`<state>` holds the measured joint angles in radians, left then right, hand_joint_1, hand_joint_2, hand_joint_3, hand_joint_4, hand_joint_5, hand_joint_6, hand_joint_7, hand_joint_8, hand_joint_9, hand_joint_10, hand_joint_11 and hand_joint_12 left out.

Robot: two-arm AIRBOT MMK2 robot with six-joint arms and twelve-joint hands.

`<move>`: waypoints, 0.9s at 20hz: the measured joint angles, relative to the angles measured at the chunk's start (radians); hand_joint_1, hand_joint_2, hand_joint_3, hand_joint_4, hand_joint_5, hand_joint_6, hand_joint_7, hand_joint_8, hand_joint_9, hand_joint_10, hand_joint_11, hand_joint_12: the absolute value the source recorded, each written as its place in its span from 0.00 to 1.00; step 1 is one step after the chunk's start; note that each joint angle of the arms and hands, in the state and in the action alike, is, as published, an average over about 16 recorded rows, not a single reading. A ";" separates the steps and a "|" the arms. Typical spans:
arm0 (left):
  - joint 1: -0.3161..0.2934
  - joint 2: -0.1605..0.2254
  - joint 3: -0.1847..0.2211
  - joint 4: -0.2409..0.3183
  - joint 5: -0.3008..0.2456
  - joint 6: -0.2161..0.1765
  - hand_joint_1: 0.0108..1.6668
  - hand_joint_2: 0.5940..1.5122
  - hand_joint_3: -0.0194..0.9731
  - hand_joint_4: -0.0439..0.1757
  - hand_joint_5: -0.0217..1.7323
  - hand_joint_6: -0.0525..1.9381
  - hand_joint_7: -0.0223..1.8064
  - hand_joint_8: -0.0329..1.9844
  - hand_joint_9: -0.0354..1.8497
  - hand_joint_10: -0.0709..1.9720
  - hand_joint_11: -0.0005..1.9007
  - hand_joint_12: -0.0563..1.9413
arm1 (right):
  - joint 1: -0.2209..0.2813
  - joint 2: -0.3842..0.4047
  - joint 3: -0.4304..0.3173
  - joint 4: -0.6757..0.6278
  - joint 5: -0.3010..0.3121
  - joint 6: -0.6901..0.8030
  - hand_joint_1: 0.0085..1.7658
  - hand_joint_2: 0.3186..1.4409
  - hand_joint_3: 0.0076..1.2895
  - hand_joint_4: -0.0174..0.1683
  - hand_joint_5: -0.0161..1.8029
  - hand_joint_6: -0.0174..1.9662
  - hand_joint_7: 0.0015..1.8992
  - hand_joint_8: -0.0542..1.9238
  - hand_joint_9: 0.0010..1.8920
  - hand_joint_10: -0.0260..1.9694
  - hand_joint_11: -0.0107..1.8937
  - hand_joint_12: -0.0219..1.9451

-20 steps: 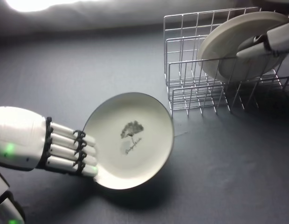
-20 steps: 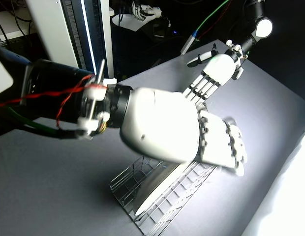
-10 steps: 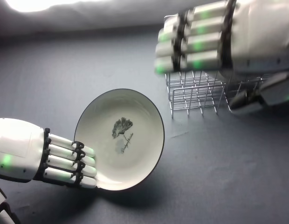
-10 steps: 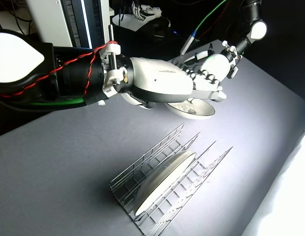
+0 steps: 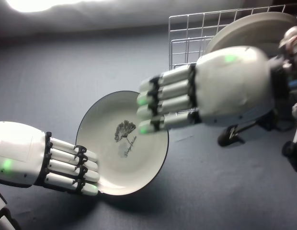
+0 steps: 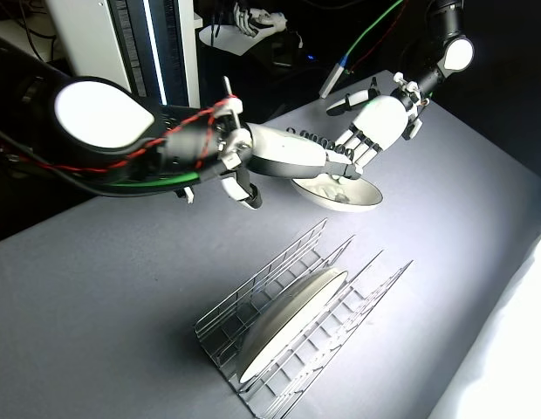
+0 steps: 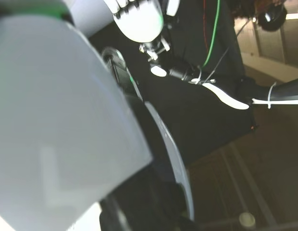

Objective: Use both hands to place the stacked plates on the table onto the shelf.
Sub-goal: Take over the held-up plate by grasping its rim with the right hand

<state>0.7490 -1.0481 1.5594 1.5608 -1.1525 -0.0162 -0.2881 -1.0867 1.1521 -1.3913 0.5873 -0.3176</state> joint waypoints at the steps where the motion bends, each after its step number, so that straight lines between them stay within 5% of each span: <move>1: 0.000 0.000 0.000 0.000 0.000 0.000 0.00 0.50 0.03 0.22 0.01 0.03 0.01 0.01 0.03 0.03 0.01 0.02 | -0.008 -0.019 0.009 0.000 -0.009 -0.005 0.49 0.59 0.00 0.12 0.02 0.01 0.01 0.04 0.01 0.02 0.02 0.07; 13: -0.006 -0.005 0.003 0.000 -0.004 -0.008 0.00 0.50 0.03 0.23 0.01 0.03 0.01 0.01 0.03 0.03 0.01 0.02 | -0.065 -0.239 0.157 0.024 -0.089 -0.051 0.51 0.58 0.00 0.12 0.02 0.01 0.01 0.04 0.01 0.02 0.02 0.04; 18: -0.009 -0.007 0.004 0.001 -0.006 -0.014 0.00 0.50 0.03 0.22 0.01 0.03 0.01 0.01 0.03 0.03 0.01 0.02 | -0.069 -0.294 0.192 0.049 -0.113 -0.071 0.54 0.59 0.00 0.11 0.07 0.01 0.06 0.03 0.06 0.02 0.02 0.16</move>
<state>0.7395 -1.0553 1.5635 1.5619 -1.1587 -0.0299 -0.3572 -1.3810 1.3441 -1.3418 0.4741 -0.3884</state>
